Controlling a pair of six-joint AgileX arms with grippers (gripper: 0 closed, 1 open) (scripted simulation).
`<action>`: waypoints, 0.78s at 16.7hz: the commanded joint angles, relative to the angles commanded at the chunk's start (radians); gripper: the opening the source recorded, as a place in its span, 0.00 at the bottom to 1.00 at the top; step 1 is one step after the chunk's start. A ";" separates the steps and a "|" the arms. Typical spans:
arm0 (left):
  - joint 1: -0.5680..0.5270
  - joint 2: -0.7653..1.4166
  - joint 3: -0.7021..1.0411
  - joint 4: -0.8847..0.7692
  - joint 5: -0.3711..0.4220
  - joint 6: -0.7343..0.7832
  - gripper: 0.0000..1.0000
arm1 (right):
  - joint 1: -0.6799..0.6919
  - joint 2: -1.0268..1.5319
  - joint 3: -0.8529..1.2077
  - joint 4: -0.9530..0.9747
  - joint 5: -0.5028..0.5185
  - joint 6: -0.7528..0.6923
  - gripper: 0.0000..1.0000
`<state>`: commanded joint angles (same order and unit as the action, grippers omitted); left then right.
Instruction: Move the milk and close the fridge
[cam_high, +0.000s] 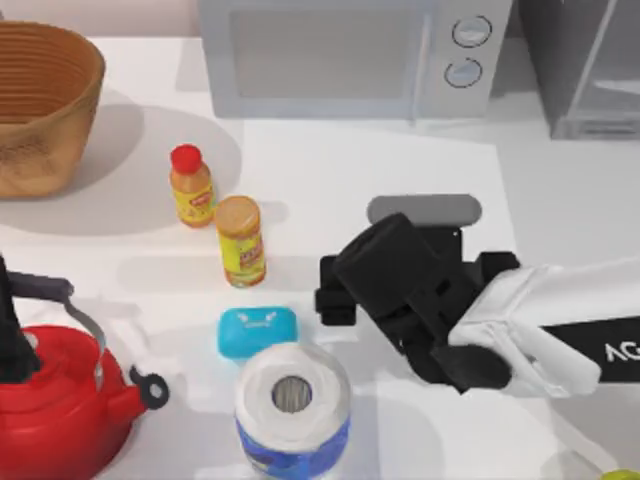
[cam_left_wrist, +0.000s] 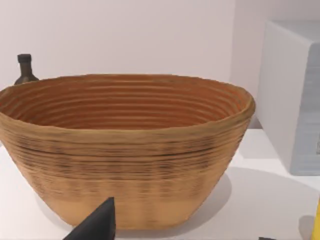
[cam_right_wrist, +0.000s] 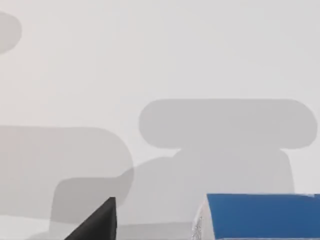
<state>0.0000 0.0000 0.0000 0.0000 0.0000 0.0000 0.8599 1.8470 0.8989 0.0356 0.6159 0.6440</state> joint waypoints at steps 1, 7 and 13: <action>0.000 0.000 0.000 0.000 0.000 0.000 1.00 | 0.000 0.000 0.000 0.000 0.000 0.000 0.85; 0.000 0.000 0.000 0.000 0.000 0.000 1.00 | 0.000 0.000 0.000 0.000 0.000 0.000 0.40; 0.000 0.000 0.000 0.000 0.000 0.000 1.00 | 0.000 0.000 0.000 0.000 0.000 0.000 0.00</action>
<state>0.0000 0.0000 0.0000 0.0000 0.0000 0.0000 0.8599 1.8470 0.8989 0.0356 0.6159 0.6440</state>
